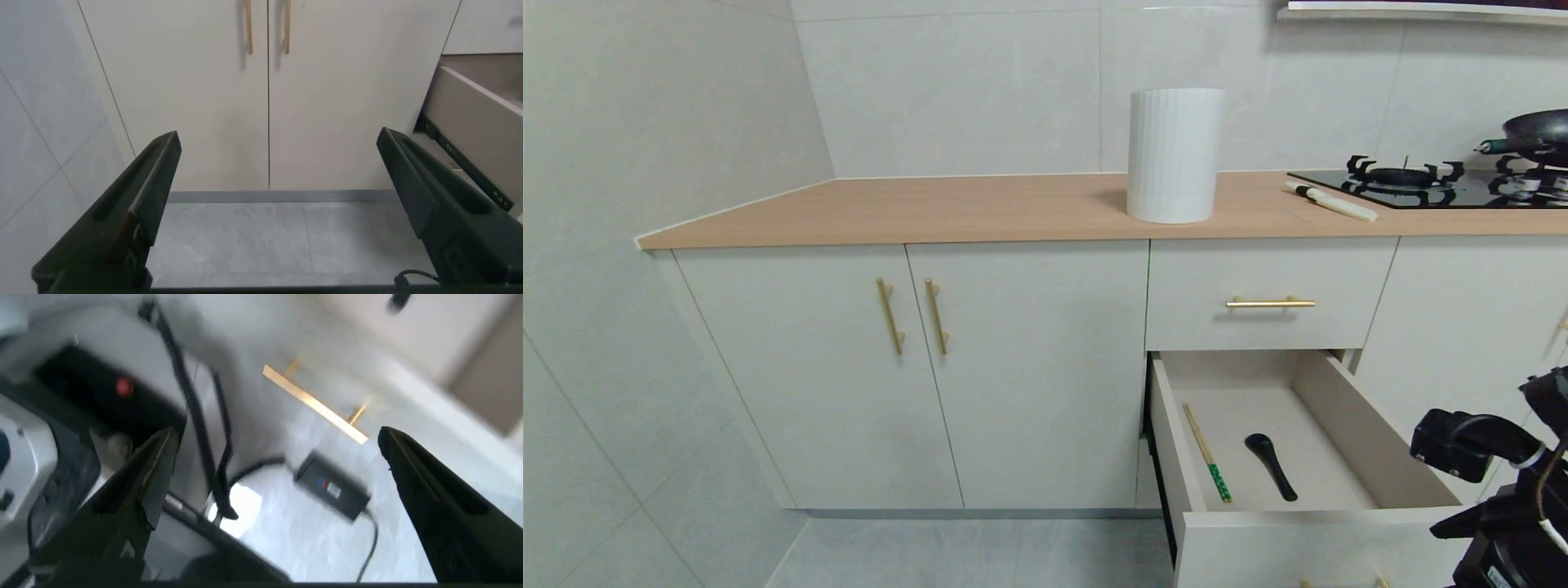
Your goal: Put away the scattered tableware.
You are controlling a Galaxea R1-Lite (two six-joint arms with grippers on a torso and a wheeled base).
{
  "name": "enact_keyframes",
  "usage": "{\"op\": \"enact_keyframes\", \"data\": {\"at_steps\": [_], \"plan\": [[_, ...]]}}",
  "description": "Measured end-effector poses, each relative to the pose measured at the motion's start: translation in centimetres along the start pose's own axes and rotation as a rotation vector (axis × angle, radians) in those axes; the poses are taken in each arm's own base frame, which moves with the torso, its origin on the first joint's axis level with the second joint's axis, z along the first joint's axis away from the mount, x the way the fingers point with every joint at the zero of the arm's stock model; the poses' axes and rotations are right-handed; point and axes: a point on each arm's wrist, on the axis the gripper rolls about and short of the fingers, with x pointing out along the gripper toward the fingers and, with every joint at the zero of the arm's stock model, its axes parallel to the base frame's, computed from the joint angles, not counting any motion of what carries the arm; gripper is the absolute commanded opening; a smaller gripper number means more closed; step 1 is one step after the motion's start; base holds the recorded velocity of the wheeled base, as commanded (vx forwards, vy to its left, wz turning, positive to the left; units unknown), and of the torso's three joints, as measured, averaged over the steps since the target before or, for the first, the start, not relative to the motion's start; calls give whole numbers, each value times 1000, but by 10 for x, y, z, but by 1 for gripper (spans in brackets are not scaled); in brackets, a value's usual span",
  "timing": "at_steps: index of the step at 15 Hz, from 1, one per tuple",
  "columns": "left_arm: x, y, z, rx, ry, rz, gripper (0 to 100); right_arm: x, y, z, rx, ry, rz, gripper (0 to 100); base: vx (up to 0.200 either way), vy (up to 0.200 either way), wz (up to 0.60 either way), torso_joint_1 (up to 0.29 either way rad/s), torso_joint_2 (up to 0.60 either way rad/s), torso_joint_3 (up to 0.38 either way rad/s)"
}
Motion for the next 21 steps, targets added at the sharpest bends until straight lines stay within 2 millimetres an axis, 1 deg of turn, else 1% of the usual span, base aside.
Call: {"op": "enact_keyframes", "data": {"at_steps": [4, 9, 11, 13, 15, 17, 21], "plan": [[0, 0, 0, 0, 0, 0, 100, 35, -6, 7, 22, 143, 39, 100, 0, 0, 0, 0, 0, 0], [0, 0, 0, 0, 1, 0, 100, 55, -11, 14, 76, 215, 51, 100, 0, 0, 0, 0, 0, 0], [0, 0, 0, 0, 0, 0, 100, 63, -15, 19, 153, 238, 28, 100, 0, 0, 0, 0, 0, 0], [0, 0, 0, 0, 0, 0, 100, 76, -21, 31, 279, 262, -24, 100, 0, 0, 0, 0, 0, 0], [0, 0, 0, 0, 1, 0, 100, 89, -27, 41, 366, 277, -55, 100, 0, 0, 0, 0, 0, 0], [0, 0, 0, 0, 1, 0, 100, 99, -31, 48, 408, 289, -72, 100, 0, 0, 0, 0, 0, 0], [0, 0, 0, 0, 1, 0, 100, 116, -42, 54, 465, 308, -128, 100, 0, 0, 0, 0, 0, 0]]}}
